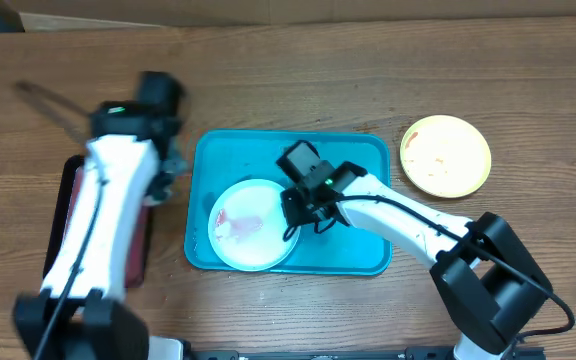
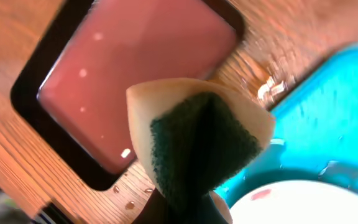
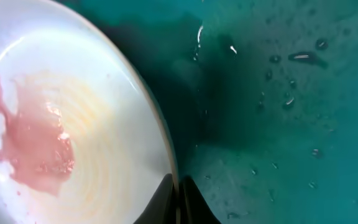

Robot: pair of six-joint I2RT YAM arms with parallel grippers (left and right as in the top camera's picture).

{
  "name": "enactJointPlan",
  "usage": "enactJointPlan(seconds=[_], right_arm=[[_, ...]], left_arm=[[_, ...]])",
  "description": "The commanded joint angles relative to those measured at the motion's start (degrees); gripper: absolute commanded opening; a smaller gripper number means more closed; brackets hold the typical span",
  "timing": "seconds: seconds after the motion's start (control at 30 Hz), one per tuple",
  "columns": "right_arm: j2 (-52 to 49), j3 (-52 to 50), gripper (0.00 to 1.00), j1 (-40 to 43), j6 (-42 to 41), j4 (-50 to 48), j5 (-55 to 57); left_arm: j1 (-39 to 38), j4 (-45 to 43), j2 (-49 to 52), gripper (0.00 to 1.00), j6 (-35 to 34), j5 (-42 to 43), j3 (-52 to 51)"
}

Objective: Clean dirty plates on tray and stack at the side

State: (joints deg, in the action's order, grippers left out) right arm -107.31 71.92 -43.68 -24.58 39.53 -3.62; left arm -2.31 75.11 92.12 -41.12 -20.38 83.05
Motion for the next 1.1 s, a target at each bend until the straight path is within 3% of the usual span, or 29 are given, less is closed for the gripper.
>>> enactJointPlan(seconds=[0.0, 0.23, 0.57, 0.7, 0.83, 1.07], right_arm=[[0.81, 9.64, 0.04, -3.32, 2.56, 6.80, 13.60], [0.81, 23.30, 0.04, -8.81, 3.37, 20.59, 47.34], [0.81, 26.21, 0.04, -16.15, 29.70, 16.33, 85.85], [0.81, 26.21, 0.04, -18.16, 42.07, 10.03, 90.16], [0.81, 26.21, 0.04, -19.45, 49.37, 5.33, 90.16], [0.81, 26.21, 0.04, -19.56, 50.38, 2.71, 90.12]], left_arm=[[9.73, 0.74, -4.87, 0.04, -1.95, 7.89, 1.44], [22.49, 1.70, -4.76, 0.04, -0.90, 10.40, -1.49], [31.61, -4.28, -4.76, 0.04, 0.87, 19.17, -8.52], [31.65, -4.57, -4.76, 0.04, 0.96, 19.17, -8.81], [31.65, -4.59, -4.76, 0.04, 1.33, 19.17, -8.81], [31.63, -4.63, -4.76, 0.04, 1.33, 19.17, -8.81]])
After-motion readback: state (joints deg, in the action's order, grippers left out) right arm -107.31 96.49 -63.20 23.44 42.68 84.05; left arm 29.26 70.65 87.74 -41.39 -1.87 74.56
